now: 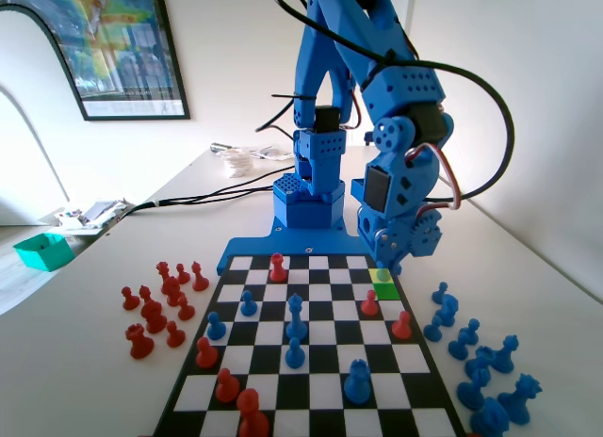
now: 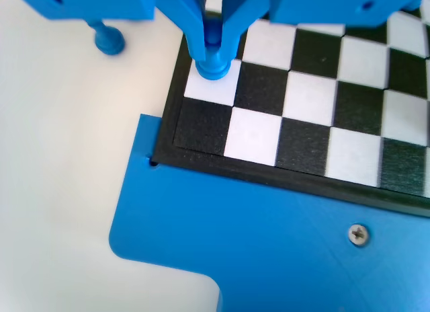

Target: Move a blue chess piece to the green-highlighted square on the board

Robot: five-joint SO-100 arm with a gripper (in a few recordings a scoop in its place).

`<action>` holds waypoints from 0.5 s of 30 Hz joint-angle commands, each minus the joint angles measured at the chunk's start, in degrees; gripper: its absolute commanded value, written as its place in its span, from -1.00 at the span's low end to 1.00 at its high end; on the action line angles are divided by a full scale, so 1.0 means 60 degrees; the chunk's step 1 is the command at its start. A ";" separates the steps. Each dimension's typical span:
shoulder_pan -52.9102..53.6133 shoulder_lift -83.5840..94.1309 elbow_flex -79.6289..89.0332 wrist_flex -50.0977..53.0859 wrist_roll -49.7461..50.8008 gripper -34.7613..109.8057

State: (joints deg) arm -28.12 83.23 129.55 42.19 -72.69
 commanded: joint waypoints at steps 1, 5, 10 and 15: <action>-0.0073 0.0322 -0.0439 0.0322 -0.0132 -0.51; -0.0088 0.0337 -0.0542 0.0425 -0.0132 -0.51; 0.0000 0.0396 -0.0952 0.0806 -0.0088 -0.51; 0.0337 0.0264 -0.1655 0.1172 -0.0117 -0.51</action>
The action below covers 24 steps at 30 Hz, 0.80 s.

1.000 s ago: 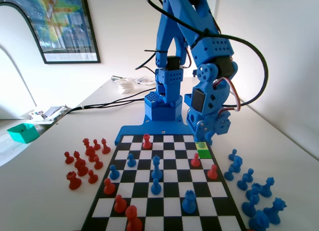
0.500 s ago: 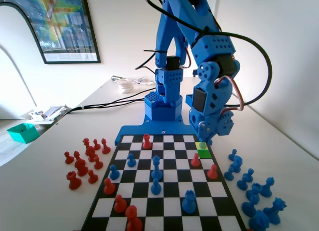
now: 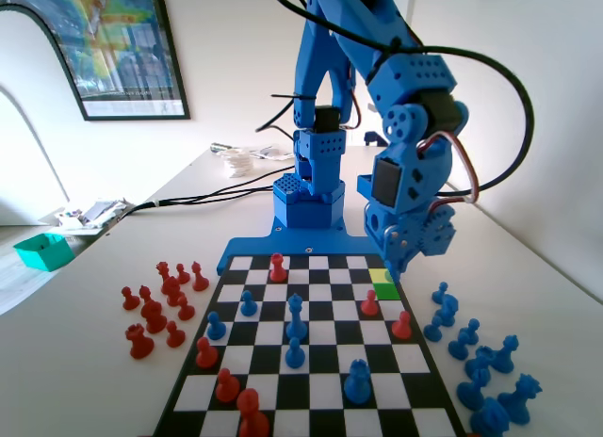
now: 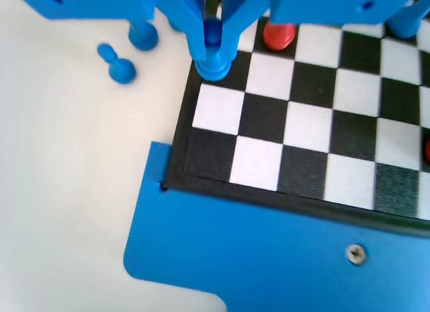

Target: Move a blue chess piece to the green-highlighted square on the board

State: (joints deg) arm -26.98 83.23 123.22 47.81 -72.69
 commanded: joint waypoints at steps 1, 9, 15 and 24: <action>0.0220 0.0176 -0.0674 0.0234 -0.0161 -0.51; 0.0557 -0.0249 -0.0410 -0.0264 -0.0527 -0.51; 0.0498 -0.0396 -0.0161 -0.0557 -0.0586 -0.51; 0.0249 -0.0381 -0.0073 -0.0630 -0.0542 -0.43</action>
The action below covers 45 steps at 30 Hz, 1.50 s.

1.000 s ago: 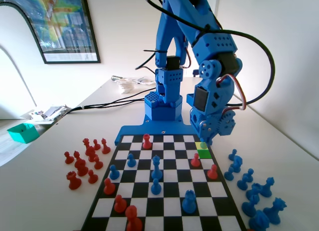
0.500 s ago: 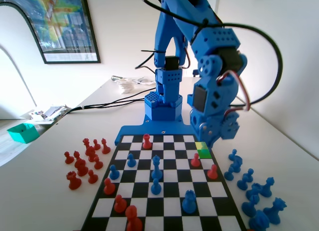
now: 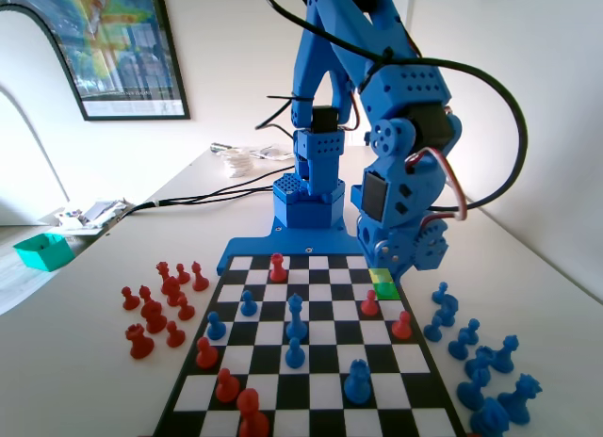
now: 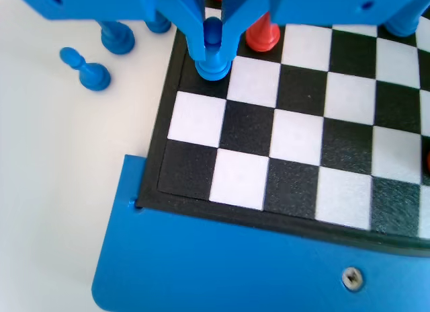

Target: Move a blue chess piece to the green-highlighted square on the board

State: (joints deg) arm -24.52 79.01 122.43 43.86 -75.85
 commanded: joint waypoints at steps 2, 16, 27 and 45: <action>-0.0205 0.0337 0.0059 0.0029 0.0015 -0.37; -0.0103 0.1157 0.0322 0.0146 -0.0293 -0.25; 0.0117 0.4160 -0.0601 0.3149 -0.0264 -0.38; 0.1304 1.1309 -0.1816 0.8569 -0.1816 -0.51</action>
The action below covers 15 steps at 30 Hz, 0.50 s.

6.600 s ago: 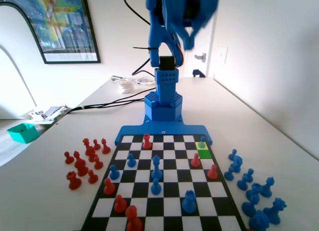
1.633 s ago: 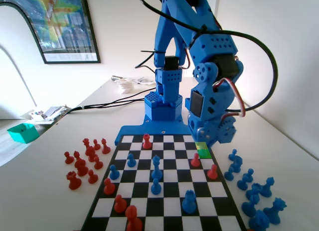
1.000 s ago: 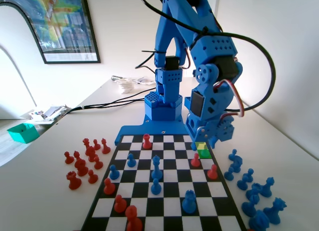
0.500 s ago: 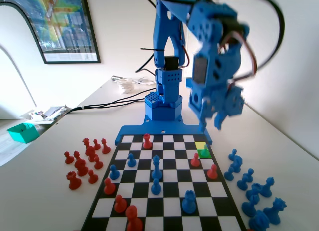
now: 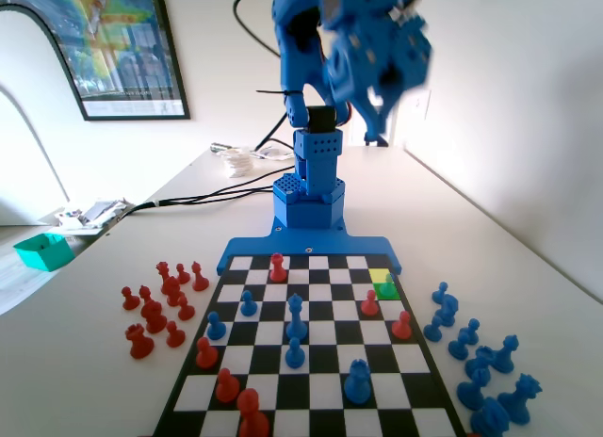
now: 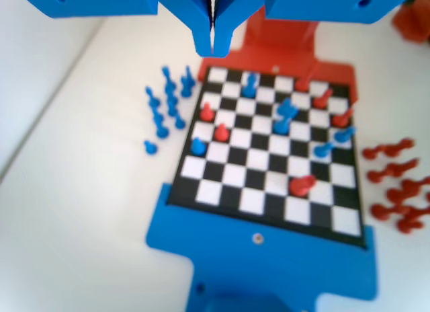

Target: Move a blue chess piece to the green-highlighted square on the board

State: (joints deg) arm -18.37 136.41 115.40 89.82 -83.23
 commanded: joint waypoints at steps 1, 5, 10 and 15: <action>0.0396 0.2051 -0.0762 0.1187 -0.0791 -0.51; 0.0996 0.3311 -0.0879 0.1860 -0.1611 -0.51; 0.1641 0.4424 -0.0396 0.1934 -0.2358 -0.51; 0.2021 0.5068 0.0498 0.1260 -0.2681 -0.51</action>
State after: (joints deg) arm -6.59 164.00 116.89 99.58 -97.56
